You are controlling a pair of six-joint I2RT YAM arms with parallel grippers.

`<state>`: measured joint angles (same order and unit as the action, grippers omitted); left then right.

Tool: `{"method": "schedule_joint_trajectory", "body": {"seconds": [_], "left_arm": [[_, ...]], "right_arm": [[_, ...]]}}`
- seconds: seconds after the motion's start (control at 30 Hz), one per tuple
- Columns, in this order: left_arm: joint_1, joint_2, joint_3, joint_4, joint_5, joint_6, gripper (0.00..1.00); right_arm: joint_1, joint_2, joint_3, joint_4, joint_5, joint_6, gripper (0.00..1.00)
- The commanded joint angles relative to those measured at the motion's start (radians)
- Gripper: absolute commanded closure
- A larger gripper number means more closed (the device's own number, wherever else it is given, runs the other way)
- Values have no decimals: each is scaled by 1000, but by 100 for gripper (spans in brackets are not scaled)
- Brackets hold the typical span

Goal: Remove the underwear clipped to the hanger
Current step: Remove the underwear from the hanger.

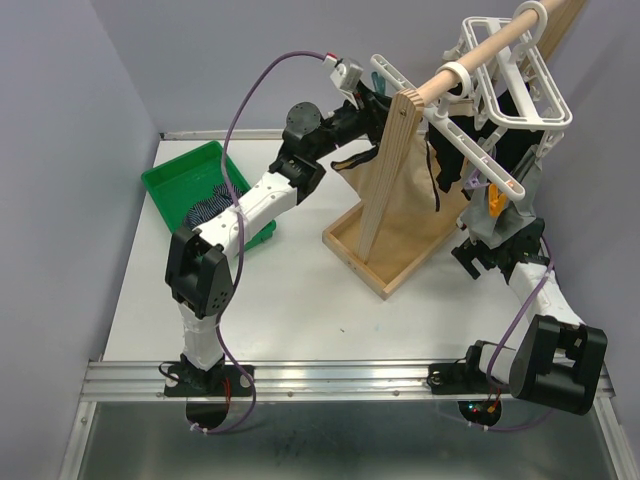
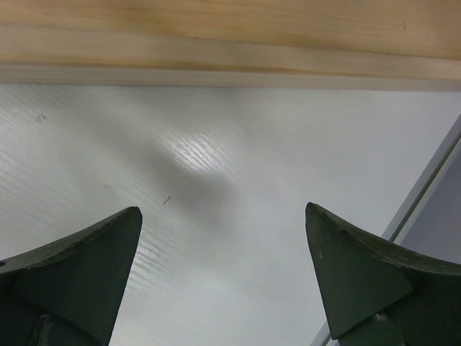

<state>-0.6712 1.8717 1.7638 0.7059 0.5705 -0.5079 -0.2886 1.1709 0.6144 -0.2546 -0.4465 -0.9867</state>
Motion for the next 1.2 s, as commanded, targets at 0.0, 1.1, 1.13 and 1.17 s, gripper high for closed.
{"method": "schedule_joint_trajectory", "body": {"seconds": [0.0, 1.1, 1.13, 1.17], "left_arm": [[-5, -20, 49, 52, -32, 25, 42], [87, -342, -358, -8, -159, 370, 15], [88, -354, -380, -8, -173, 385, 14], [91, -365, -420, -6, -194, 399, 14]], "right_arm": [[-7, -14, 41, -18, -32, 8, 0], [-7, -10, 88, -266, -3, -180, 0], [-7, -8, 96, -303, -6, -211, 0], [-7, -4, 114, -343, -14, -274, 0]]}}
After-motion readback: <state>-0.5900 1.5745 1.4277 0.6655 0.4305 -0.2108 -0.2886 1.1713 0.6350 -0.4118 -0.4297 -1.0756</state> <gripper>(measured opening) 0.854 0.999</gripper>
